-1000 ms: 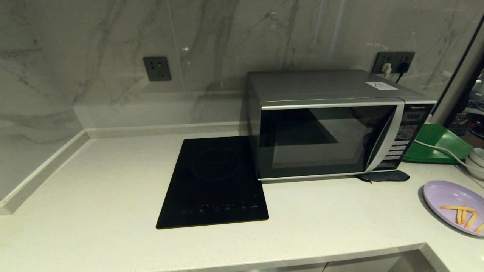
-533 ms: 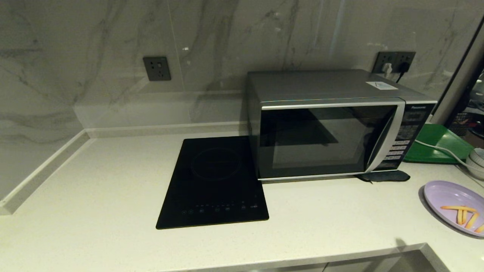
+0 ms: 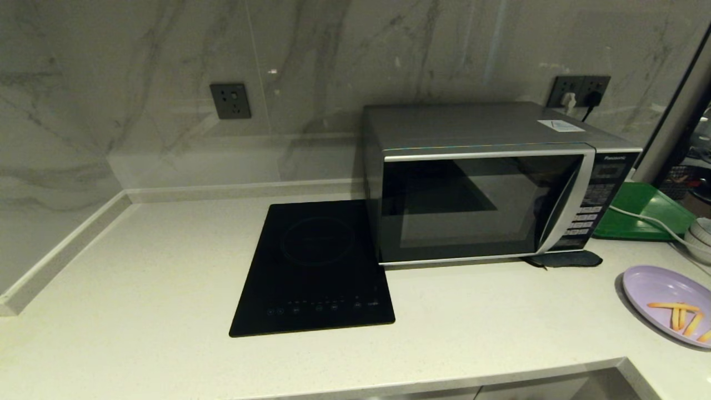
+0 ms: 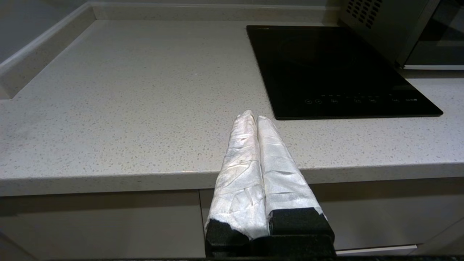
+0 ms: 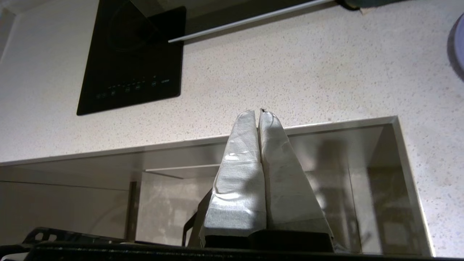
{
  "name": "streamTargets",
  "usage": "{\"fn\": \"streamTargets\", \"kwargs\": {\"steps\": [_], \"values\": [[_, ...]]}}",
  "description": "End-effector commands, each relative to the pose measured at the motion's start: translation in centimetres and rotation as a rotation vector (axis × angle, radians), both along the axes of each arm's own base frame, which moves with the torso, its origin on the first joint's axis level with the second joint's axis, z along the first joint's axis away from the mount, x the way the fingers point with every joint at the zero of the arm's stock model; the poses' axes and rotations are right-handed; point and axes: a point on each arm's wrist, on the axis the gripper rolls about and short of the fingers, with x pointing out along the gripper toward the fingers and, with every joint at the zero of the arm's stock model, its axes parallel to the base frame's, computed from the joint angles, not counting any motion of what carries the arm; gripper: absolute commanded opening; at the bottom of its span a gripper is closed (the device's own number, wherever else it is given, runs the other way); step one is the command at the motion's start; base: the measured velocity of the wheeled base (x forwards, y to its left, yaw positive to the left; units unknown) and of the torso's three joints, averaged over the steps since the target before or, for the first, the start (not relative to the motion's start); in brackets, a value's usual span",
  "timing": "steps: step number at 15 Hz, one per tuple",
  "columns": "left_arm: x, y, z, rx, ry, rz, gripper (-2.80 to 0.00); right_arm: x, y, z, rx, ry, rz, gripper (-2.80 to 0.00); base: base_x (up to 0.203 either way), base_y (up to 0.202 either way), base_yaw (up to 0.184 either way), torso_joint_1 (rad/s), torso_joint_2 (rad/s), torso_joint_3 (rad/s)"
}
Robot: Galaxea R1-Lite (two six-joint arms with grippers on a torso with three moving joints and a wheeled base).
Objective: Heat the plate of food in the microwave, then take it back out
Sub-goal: Open the microwave oven
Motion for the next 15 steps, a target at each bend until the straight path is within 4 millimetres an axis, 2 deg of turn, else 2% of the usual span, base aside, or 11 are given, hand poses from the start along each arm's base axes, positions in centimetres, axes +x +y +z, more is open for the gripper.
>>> {"fn": "streamTargets", "kwargs": {"steps": [1, 5, 9, 15], "values": [[0.0, 0.0, 0.0, -0.001, 0.000, 0.001, -2.80, 1.1, 0.2, -0.3, 0.003, 0.049, -0.002, -2.80, 0.000, 0.000, 0.000, 0.000, 0.00, 0.000], [0.0, 0.0, 0.0, -0.001, 0.000, 0.001, -2.80, 2.1, 0.4, -0.3, -0.050, 0.064, 0.029, -2.80, 0.000, 0.000, 0.000, 0.000, 0.00, 0.000], [0.0, 0.0, 0.0, -0.001, 0.000, 0.001, -2.80, 4.1, 0.6, -1.1, -0.127, 0.122, 0.006, -2.80, 0.000, 0.000, 0.000, 0.000, 0.00, 0.000], [0.0, 0.0, 0.0, -0.001, 0.000, 0.001, -2.80, 7.7, 1.0, -3.5, -0.162, 0.086, -0.073, -2.80, 0.000, 0.000, 0.000, 0.000, 0.00, 0.000]]}}
